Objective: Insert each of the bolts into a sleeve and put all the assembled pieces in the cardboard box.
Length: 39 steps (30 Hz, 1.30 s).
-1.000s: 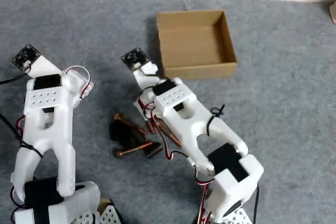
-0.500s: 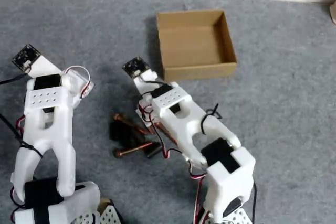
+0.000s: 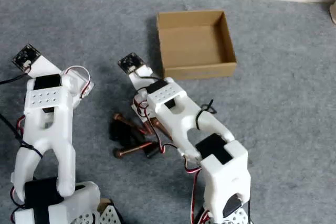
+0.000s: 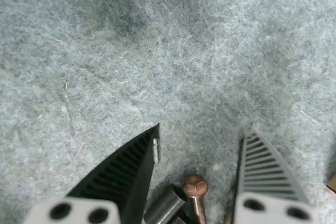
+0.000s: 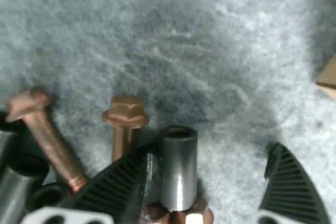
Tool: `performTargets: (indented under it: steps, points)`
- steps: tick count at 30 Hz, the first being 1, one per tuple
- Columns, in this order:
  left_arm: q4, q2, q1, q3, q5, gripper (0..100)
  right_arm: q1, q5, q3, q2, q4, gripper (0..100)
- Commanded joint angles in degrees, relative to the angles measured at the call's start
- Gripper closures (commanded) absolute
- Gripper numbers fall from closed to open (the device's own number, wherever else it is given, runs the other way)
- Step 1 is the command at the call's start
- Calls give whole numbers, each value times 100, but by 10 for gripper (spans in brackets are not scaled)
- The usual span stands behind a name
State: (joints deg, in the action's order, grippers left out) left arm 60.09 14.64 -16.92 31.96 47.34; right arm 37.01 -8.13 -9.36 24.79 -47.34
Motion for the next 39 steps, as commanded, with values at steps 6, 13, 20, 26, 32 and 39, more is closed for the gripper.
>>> performTargets:
  steps: [6, 13, 20, 26, 32, 39]
  points:
    - [0, 57, -48, -286, 18, 762, 119, 35, 242, 119, 84, 950]
    - [0, 48, -48, -286, 18, 763, -22, 35, 277, 92, -409, 992]
    - [0, 40, 40, -286, 53, 765, -189, 9, 207, -1174, -1165, 993]
    - [-97, -391, 1253, -189, -202, 761, -901, 9, -760, -2862, -1420, 993]
    - [105, -1376, 1516, -936, -466, 763, -2273, -9, -1851, -4084, -1349, 993]
    - [1538, -2756, 2422, -2510, -457, 765, -2334, -9, -3046, -4462, -523, 993]
